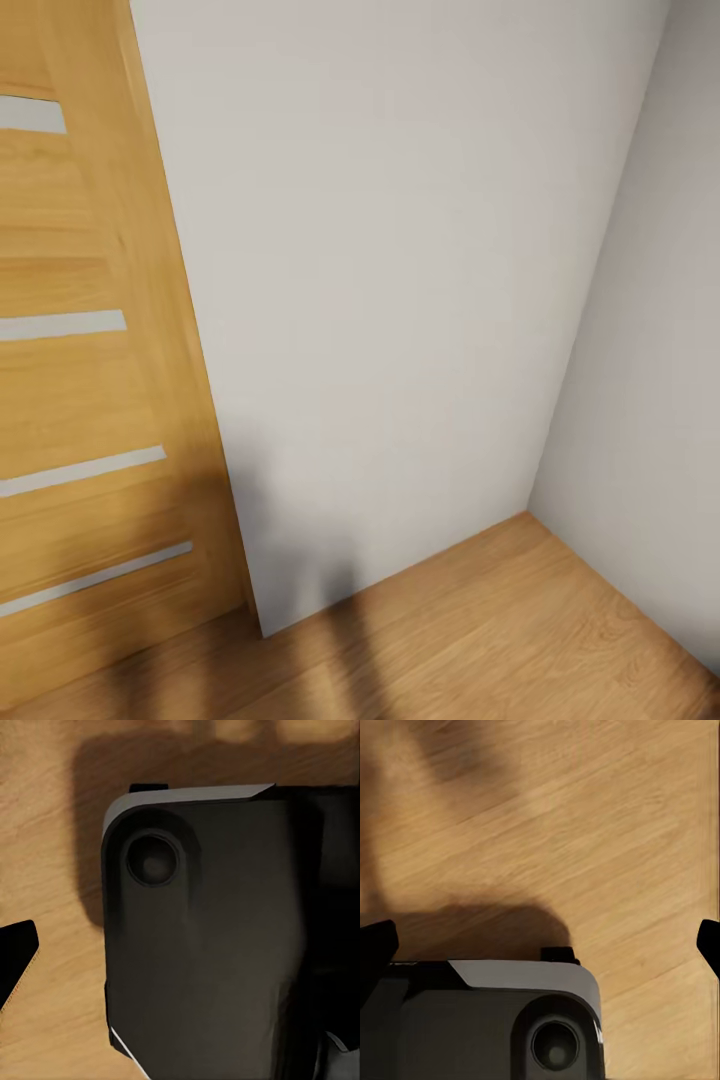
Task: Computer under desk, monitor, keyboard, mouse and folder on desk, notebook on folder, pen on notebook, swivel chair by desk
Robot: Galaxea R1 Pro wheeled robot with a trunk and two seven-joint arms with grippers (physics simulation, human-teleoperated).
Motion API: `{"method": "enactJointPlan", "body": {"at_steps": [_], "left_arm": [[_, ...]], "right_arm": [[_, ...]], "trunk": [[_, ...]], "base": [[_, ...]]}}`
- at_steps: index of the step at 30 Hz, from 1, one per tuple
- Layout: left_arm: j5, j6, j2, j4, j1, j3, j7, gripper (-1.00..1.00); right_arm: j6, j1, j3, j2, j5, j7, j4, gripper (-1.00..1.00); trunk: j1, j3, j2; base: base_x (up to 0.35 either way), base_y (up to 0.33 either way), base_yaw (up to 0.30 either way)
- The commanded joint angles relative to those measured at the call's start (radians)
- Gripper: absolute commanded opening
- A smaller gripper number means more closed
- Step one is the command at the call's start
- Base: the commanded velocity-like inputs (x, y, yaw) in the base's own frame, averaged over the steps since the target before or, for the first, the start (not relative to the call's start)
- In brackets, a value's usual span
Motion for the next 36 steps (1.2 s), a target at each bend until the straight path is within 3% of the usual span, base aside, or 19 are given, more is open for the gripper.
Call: {"method": "enactJointPlan", "body": {"at_steps": [1, 5, 13, 17, 22, 29, 31, 34, 36], "left_arm": [[0.000, -0.006, 0.001, 0.000, 0.000, 0.000, 0.001, 1.00], [0.000, -0.017, 0.009, -0.036, 0.000, 0.001, 0.001, 1.00], [0.007, -0.019, 0.019, -0.086, 0.000, 0.001, 0.002, 1.00], [0.039, -0.020, 0.022, -0.163, 0.000, 0.001, 0.003, 1.00], [0.087, -0.018, 0.021, -0.288, 0.000, 0.001, 0.003, 1.00], [0.110, -0.017, 0.024, -0.369, -0.024, 0.002, 0.005, 1.00], [0.111, -0.017, 0.028, -0.374, -0.041, 0.003, 0.005, 1.00], [0.112, -0.020, 0.041, -0.373, -0.065, 0.003, 0.005, 1.00], [0.113, -0.028, 0.048, -0.362, -0.073, 0.009, 0.005, 1.00]], "right_arm": [[-0.003, -0.001, 0.000, 0.000, -0.001, -0.009, -0.002, 1.00], [-0.005, -0.001, 0.000, -0.004, -0.001, -0.056, -0.026, 1.00], [-0.005, -0.001, -0.001, -0.020, -0.001, -0.069, -0.056, 1.00], [-0.005, -0.001, -0.002, -0.019, -0.001, -0.071, -0.095, 1.00], [-0.004, -0.002, -0.002, -0.021, -0.001, -0.073, -0.214, 1.00], [-0.002, -0.015, -0.005, -0.018, -0.007, -0.115, -0.312, 1.00], [-0.001, -0.031, -0.006, -0.017, -0.019, -0.124, -0.317, 1.00], [-0.001, -0.065, -0.006, -0.015, -0.071, -0.135, -0.318, 1.00], [-0.002, -0.078, -0.007, -0.015, -0.132, -0.138, -0.309, 1.00]], "trunk": [[-0.004, 0.002, 0.007], [-0.019, 0.015, 0.035], [-0.050, 0.040, 0.091], [-0.065, 0.052, 0.119], [-0.084, 0.068, 0.154], [-0.111, 0.090, 0.203], [-0.119, 0.096, 0.217], [-0.130, 0.106, 0.238], [-0.138, 0.112, 0.252]], "base": [[0.000, 0.000, 0.000], [0.000, 0.000, 0.000], [0.000, 0.000, 0.000], [0.000, 0.000, 0.000], [0.000, 0.000, 0.000], [0.000, 0.000, 0.000], [0.000, 0.000, 0.000], [0.000, 0.000, 0.000], [0.000, 0.000, 0.000]]}}
